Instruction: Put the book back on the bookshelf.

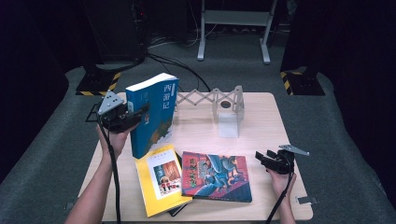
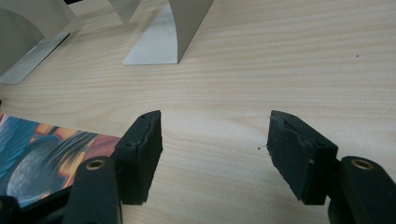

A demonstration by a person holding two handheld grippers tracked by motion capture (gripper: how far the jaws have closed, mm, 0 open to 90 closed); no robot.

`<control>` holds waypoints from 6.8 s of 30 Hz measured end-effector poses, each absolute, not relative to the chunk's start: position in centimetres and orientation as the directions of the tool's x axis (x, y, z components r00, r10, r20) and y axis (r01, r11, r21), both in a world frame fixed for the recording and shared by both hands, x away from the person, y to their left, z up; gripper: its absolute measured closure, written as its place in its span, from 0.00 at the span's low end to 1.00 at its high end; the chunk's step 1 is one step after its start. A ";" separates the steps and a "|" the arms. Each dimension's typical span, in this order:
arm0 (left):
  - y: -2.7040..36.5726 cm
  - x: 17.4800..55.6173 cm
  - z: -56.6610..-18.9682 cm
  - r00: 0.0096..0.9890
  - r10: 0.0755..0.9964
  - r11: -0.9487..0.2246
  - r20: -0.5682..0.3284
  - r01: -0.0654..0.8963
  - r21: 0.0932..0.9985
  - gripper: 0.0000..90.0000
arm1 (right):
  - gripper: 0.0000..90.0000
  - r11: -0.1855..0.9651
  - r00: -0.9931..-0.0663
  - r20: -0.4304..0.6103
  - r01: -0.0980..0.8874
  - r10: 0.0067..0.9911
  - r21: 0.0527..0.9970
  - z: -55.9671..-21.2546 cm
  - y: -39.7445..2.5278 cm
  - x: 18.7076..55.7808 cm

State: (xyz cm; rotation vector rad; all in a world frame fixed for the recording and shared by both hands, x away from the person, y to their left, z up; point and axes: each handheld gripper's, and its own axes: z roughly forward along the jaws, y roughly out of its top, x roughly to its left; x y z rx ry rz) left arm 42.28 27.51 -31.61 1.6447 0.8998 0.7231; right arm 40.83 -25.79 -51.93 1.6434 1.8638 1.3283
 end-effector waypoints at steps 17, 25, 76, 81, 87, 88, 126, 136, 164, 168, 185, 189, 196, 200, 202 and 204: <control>27.7 45.7 -33.3 0.439 0.899 -0.103 -0.001 0.213 0.972 0.69 | 0.39 -0.058 -0.284 0.282 0.603 0.916 0.796 -52.5 -25.4 40.8; 26.6 47.1 -34.5 0.420 0.907 -0.107 0.016 0.192 0.976 0.69 | 0.39 -0.059 -0.284 0.286 0.607 0.915 0.793 -52.6 -25.4 40.8; 29.3 47.3 -39.3 0.485 0.874 -0.172 0.033 0.244 0.954 0.68 | 0.38 0.034 -0.309 0.216 0.640 0.926 0.768 -52.7 -24.3 41.1; 29.6 46.8 -39.5 0.486 0.874 -0.169 0.020 0.265 0.949 0.67 | 0.38 0.044 -0.313 0.204 0.635 0.927 0.771 -52.7 -24.2 41.1; 30.3 46.3 -39.6 0.497 0.868 -0.166 -0.016 0.321 0.932 0.63 | 0.38 0.054 -0.320 0.198 0.635 0.927 0.771 -52.7 -24.1 41.1; 30.4 46.2 -39.6 0.492 0.870 -0.165 -0.015 0.320 0.933 0.63 | 0.38 0.054 -0.320 0.198 0.634 0.927 0.771 -52.7 -24.1 41.1; 28.8 49.6 -32.2 0.538 0.841 -0.347 0.051 0.466 0.814 0.63 | 0.40 0.061 -0.336 0.204 0.635 0.919 0.770 -52.7 -24.1 41.1; 28.4 50.5 -32.9 0.552 0.833 -0.385 0.037 0.530 0.756 0.64 | 0.40 0.063 -0.337 0.203 0.636 0.919 0.769 -52.7 -24.1 41.0; 26.6 51.2 -34.2 0.349 0.937 -0.166 -0.012 0.475 0.864 0.68 | 0.42 0.060 -0.331 0.200 0.633 0.922 0.772 -52.7 -24.0 41.0; 26.3 51.7 -34.2 0.312 0.950 -0.136 -0.022 0.474 0.870 0.68 | 0.42 0.060 -0.332 0.200 0.632 0.922 0.772 -52.7 -24.0 41.0; 25.6 51.9 -34.3 0.274 0.962 -0.134 0.003 0.461 0.877 0.62 | 0.41 0.065 -0.334 0.193 0.627 0.923 0.776 -52.7 -24.0 41.0; 26.0 50.8 -33.9 0.309 0.951 -0.152 0.011 0.439 0.885 0.51 | 0.40 0.067 -0.333 0.194 0.634 0.923 0.770 -52.7 -24.0 41.0; 26.8 49.3 -33.5 0.339 0.940 -0.131 -0.023 0.423 0.897 0.40 | 0.40 0.068 -0.333 0.192 0.634 0.923 0.770 -52.7 -24.0 41.0; 26.8 49.4 -33.8 0.360 0.933 -0.150 -0.022 0.441 0.885 0.38 | 0.40 0.066 -0.331 0.191 0.630 0.924 0.773 -52.7 -24.0 41.0; 26.8 49.6 -33.9 0.367 0.930 -0.156 -0.021 0.448 0.880 0.38 | 0.40 0.066 -0.331 0.191 0.631 0.924 0.773 -52.7 -24.0 41.0; 26.7 49.9 -33.8 0.368 0.929 -0.166 -0.016 0.457 0.874 0.41 | 0.40 0.066 -0.331 0.191 0.631 0.924 0.773 -52.7 -24.0 41.0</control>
